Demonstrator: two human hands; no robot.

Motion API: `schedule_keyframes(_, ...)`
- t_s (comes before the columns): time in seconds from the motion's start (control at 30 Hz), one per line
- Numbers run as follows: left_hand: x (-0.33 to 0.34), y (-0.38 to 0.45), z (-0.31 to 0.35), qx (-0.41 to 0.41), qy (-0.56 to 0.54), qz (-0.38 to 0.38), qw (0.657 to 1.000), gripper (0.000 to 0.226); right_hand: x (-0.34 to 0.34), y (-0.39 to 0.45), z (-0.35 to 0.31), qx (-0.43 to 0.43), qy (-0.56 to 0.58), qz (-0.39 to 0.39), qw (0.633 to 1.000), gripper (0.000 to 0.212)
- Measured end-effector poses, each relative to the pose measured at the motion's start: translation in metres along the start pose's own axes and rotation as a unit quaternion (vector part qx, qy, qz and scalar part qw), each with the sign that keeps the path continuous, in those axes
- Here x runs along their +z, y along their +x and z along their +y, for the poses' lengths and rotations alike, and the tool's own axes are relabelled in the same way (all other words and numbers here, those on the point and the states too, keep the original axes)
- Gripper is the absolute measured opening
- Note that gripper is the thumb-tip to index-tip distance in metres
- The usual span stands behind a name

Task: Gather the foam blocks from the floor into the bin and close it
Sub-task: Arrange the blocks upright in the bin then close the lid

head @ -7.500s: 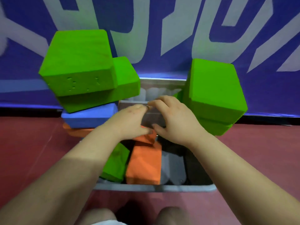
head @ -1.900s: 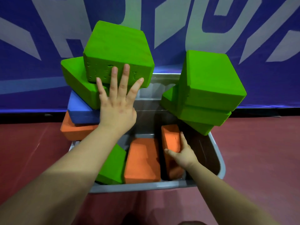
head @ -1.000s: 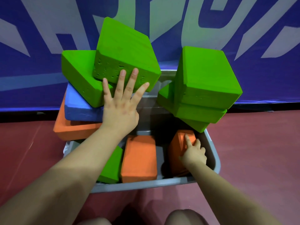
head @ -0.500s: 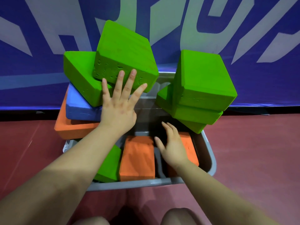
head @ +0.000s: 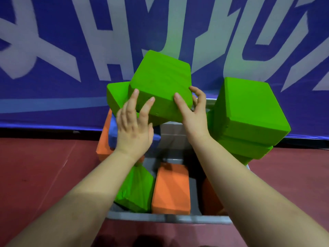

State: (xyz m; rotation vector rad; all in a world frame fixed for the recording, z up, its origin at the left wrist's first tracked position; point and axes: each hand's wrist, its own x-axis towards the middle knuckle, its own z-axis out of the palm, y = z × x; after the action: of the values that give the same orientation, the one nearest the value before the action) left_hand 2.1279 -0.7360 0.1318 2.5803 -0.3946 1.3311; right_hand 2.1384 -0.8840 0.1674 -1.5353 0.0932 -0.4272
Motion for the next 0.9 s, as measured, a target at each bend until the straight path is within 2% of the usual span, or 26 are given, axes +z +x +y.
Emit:
schedule_keyframes(0.07,-0.004,0.005,-0.010,-0.119,-0.016,-0.061,0.991,0.100,0.000,0.004,-0.006,0.017,0.022,-0.003,1.000,0.040)
schedule_keyframes(0.13,-0.008,0.012,-0.019,-0.248,-0.081,-0.138,0.956,0.111,-0.005,0.008,-0.009,0.031,0.055,-0.001,0.998,0.037)
schedule_keyframes(0.2,-0.010,0.012,-0.026,-0.314,-0.161,-0.199,0.915,0.112,-0.009,0.005,-0.009,0.019,0.056,0.028,0.998,0.036)
schedule_keyframes(0.27,-0.011,0.008,-0.031,-0.310,-0.197,-0.216,0.905,0.106,-0.010,-0.003,-0.007,-0.010,0.030,0.047,0.998,0.033)
schedule_keyframes(0.4,-0.011,0.000,-0.036,-0.233,-0.178,-0.223,0.930,0.086,-0.009,-0.008,-0.005,-0.052,-0.008,0.061,0.997,0.038)
schedule_keyframes(0.53,-0.010,0.001,-0.046,-0.275,-0.246,-0.196,0.909,0.070,-0.013,-0.010,-0.008,-0.060,0.003,0.081,0.995,0.038)
schedule_keyframes(0.73,-0.008,0.001,-0.059,-0.325,-0.278,-0.134,0.894,0.066,-0.016,-0.020,-0.007,-0.109,0.002,0.108,0.988,0.037)
schedule_keyframes(0.9,-0.007,0.006,-0.068,-0.332,-0.281,-0.143,0.889,0.065,-0.024,-0.032,0.012,-0.132,-0.039,0.122,0.983,0.040)
